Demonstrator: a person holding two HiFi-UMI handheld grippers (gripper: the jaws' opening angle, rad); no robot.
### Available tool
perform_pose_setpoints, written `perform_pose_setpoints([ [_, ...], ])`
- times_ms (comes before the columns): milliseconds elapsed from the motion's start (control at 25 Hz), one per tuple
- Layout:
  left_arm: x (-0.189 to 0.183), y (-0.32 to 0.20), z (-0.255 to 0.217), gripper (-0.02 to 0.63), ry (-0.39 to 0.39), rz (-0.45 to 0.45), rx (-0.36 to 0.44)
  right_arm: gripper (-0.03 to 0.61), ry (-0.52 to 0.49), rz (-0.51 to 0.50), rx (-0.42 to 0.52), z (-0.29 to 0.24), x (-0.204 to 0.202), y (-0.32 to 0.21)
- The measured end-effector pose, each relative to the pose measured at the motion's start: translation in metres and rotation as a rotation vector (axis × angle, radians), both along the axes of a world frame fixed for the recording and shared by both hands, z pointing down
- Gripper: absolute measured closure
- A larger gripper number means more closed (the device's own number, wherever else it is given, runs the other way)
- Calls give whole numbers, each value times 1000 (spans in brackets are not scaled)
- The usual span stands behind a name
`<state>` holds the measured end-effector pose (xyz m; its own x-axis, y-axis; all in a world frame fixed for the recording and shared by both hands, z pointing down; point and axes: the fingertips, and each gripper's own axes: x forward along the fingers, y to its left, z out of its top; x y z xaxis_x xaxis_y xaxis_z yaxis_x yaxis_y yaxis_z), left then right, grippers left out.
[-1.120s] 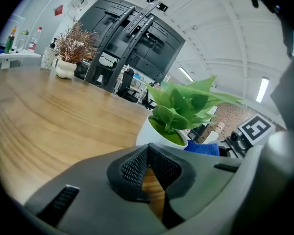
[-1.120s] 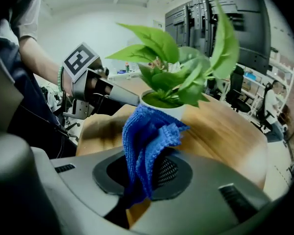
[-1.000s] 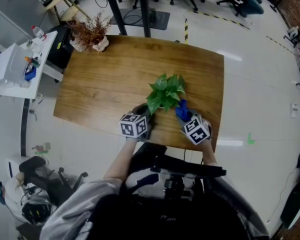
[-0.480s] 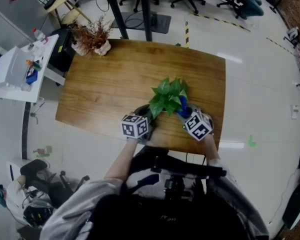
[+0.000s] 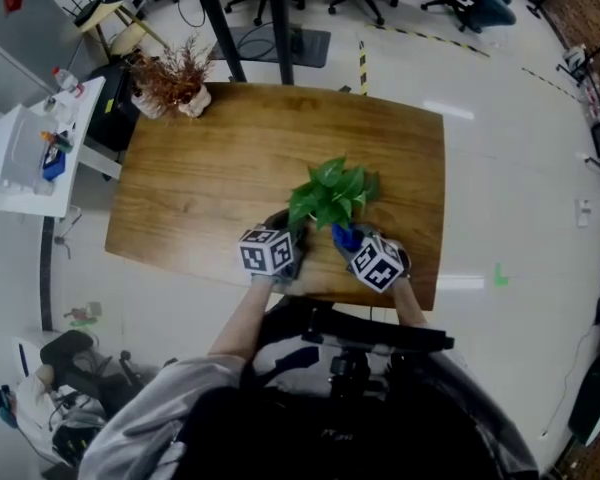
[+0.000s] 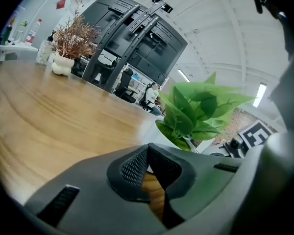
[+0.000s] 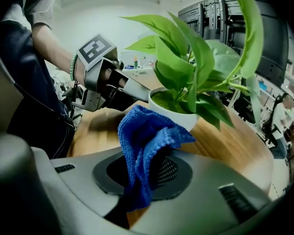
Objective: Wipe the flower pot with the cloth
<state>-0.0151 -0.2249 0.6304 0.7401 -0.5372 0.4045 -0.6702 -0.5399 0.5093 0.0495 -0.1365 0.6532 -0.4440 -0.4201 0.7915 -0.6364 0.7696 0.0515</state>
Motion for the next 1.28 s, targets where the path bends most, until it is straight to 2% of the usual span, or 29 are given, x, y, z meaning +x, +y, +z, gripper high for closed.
perform_pose_setpoints([
  [360,2,2,1,614,-2,11,-7,499,-139,147,-11,-8,12,0],
  [680,-8,1,0,612,6,-3,2,499,-92,257,38,-11,61,-14],
  [840,-10,-14,-11,612,37,-24,21,499,-69,240,88,-17,67,-42],
  [1080,2,-24,-22,613,63,11,51,499,-136,163,159,-39,47,-65],
  [1280,1,-36,-20,613,53,-5,42,499,-127,109,144,-40,38,-63],
])
